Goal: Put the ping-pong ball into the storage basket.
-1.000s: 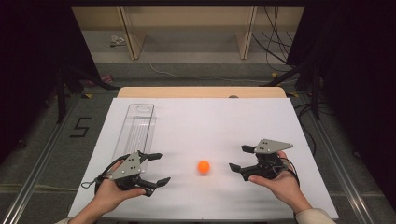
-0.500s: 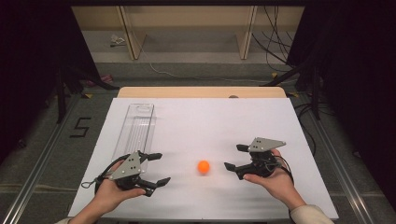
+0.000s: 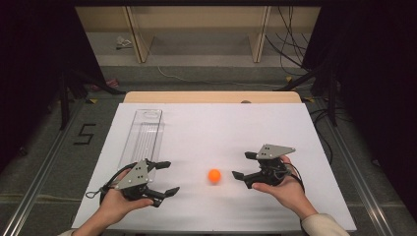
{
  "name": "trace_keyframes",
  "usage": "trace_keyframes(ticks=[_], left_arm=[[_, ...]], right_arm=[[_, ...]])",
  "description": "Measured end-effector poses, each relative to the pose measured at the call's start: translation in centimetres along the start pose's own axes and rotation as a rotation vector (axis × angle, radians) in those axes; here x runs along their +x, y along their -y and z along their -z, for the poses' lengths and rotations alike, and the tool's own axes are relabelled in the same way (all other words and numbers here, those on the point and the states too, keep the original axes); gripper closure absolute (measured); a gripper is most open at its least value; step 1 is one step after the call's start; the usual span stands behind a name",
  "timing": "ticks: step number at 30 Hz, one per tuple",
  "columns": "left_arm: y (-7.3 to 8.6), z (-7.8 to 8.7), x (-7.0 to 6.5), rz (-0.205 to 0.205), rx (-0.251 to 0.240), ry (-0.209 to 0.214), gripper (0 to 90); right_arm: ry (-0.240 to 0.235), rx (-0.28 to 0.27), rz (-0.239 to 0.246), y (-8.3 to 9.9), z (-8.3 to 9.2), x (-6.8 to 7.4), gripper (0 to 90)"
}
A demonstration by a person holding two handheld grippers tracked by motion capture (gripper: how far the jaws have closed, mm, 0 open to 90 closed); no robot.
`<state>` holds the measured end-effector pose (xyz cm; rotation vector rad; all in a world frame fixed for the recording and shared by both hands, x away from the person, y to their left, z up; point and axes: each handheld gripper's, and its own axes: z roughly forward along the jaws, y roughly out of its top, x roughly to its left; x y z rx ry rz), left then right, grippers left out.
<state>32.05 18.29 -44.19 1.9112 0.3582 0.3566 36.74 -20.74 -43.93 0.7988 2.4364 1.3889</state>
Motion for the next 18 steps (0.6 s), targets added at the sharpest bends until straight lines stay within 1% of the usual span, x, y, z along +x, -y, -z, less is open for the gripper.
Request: trace_keyframes(ticks=[18], left_arm=[[0.0,0.0,0.0,0.000,-0.002,0.001,18.5]], right_arm=[[-0.018,0.013,0.004,-0.4,-1.2,0.3,16.3]])
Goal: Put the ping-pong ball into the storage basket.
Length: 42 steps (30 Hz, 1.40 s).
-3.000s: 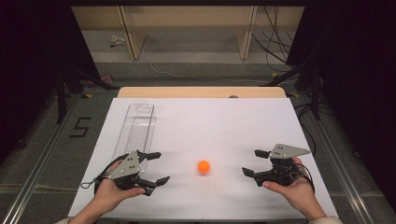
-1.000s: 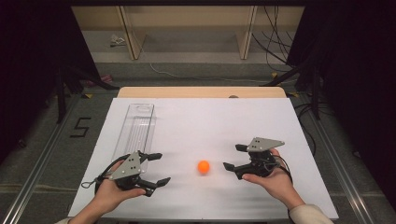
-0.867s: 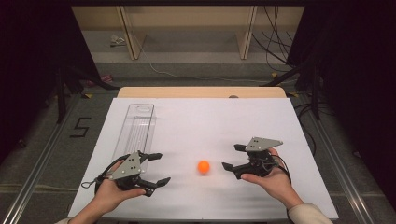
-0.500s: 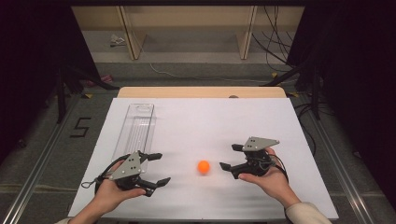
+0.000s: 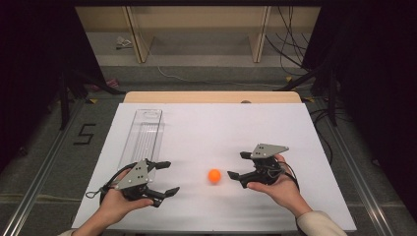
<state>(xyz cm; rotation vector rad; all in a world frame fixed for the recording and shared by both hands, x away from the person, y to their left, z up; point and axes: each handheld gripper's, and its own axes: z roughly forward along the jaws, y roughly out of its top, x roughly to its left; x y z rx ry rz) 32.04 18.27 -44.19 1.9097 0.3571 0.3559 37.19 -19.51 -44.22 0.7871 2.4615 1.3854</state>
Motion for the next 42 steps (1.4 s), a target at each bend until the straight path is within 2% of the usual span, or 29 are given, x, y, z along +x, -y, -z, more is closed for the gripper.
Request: trace_keyframes(ticks=[24,38,42], left_arm=[[0.0,0.0,0.0,0.001,-0.001,0.002,18.5],[0.0,0.0,0.0,0.001,-0.001,0.003,18.5],[0.0,0.0,0.0,0.002,-0.001,0.005,18.5]], right_arm=[[-0.025,0.019,0.012,-0.5,-1.7,0.3,16.3],[-0.051,0.051,0.026,-0.8,-3.7,0.7,16.4],[-0.064,0.068,0.041,-1.0,-4.9,1.0,16.4]])
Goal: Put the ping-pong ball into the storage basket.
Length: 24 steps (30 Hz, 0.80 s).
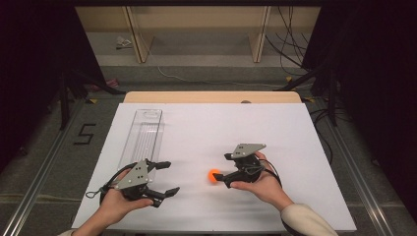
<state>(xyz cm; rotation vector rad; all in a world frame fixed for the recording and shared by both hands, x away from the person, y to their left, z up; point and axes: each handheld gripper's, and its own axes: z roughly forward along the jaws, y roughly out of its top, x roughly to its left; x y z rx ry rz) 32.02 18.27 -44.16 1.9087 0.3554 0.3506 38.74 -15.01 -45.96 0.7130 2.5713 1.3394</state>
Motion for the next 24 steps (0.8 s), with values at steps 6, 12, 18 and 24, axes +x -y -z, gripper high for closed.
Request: trace_keyframes(ticks=[6,12,18,24], left_arm=[[0.0,0.0,0.0,0.000,-0.001,0.001,18.5],[0.0,0.0,0.0,-0.001,-0.001,0.002,18.5],[0.0,0.0,0.0,0.000,0.000,0.003,18.5],[0.0,0.0,0.0,-0.001,0.000,0.004,18.5]], right_arm=[[-0.013,0.023,0.009,-0.1,-1.2,0.1,16.4],[-0.023,0.050,0.014,0.0,-2.2,0.1,16.4],[-0.040,0.082,0.028,0.1,-3.0,0.1,16.7],[-0.052,0.126,0.049,0.4,-4.0,0.3,20.9]])
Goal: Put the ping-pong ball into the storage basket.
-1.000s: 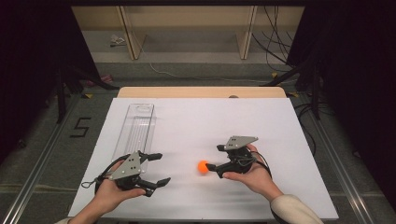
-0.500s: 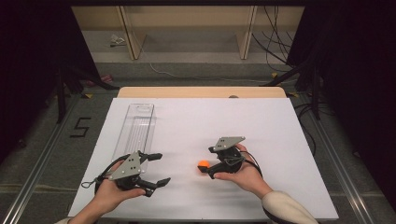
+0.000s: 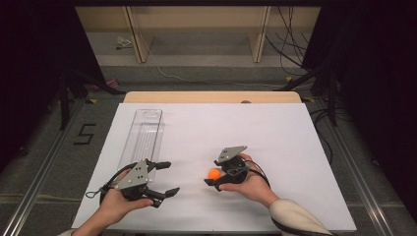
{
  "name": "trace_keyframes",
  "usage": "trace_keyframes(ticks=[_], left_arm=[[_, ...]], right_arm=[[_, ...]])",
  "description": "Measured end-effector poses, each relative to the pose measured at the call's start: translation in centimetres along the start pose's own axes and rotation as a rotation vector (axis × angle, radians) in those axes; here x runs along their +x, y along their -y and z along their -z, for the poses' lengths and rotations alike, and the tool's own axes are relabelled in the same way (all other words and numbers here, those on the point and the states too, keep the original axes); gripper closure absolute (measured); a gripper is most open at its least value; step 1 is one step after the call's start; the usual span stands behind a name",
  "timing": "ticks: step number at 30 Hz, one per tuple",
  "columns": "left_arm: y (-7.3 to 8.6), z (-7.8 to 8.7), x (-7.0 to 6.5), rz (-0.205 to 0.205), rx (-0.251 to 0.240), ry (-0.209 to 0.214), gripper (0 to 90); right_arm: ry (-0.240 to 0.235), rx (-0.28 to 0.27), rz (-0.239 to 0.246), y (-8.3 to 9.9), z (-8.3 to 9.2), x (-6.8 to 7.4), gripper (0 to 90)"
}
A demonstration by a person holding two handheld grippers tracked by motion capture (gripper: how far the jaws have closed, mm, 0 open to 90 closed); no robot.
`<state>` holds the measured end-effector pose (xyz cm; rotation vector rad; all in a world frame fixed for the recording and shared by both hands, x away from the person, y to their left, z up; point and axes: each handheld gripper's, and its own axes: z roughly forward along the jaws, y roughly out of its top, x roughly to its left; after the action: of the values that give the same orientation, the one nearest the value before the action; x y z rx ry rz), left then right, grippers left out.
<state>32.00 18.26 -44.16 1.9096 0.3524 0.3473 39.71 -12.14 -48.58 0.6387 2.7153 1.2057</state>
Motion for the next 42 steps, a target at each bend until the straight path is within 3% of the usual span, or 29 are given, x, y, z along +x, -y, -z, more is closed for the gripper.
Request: trace_keyframes(ticks=[8,31,42], left_arm=[[-0.02,0.01,0.00,-0.004,-0.001,0.002,18.4],[-0.02,0.00,-0.01,-0.003,0.000,0.004,18.5],[-0.02,-0.02,-0.02,-0.002,0.000,0.006,18.5]], right_arm=[[0.003,0.029,0.014,0.23,-0.49,0.06,28.9],[0.010,0.043,0.033,0.37,-0.41,0.00,50.6],[0.015,0.027,0.042,0.13,-0.14,0.07,51.1]])
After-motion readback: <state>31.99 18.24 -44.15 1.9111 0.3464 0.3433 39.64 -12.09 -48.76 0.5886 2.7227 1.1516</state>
